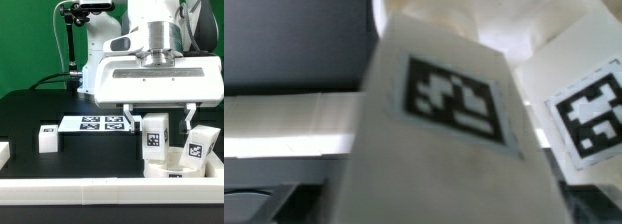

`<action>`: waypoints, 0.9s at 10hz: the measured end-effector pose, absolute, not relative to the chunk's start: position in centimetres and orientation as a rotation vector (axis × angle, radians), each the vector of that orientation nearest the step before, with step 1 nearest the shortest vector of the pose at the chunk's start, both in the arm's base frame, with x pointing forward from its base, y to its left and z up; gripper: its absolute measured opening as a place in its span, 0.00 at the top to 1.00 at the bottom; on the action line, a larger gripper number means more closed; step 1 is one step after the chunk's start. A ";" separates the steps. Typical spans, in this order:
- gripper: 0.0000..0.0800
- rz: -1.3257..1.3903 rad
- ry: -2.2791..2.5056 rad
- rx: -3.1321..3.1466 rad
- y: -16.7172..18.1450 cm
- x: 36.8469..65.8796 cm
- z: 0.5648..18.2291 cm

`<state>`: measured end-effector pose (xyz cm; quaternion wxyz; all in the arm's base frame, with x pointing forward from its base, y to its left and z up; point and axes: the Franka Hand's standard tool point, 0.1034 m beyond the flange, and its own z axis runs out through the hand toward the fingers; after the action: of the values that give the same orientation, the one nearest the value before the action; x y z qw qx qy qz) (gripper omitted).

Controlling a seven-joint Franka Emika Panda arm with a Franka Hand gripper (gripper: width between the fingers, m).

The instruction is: Assemble stool

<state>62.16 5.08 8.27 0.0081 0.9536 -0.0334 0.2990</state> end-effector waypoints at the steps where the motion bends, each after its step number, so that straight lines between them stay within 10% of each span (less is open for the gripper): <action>1: 0.20 0.939 -0.105 2.980 5.1 62.2 8.5; 9: 0.19 0.849 -0.156 3.038 4.3 63.0 11.4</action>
Offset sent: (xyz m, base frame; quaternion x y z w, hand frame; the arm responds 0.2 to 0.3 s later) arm 0.0008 -0.0007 0.0224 0.0026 -0.0372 0.0113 0.9992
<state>63.03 4.28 11.45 -0.0083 0.9619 -0.0494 0.2689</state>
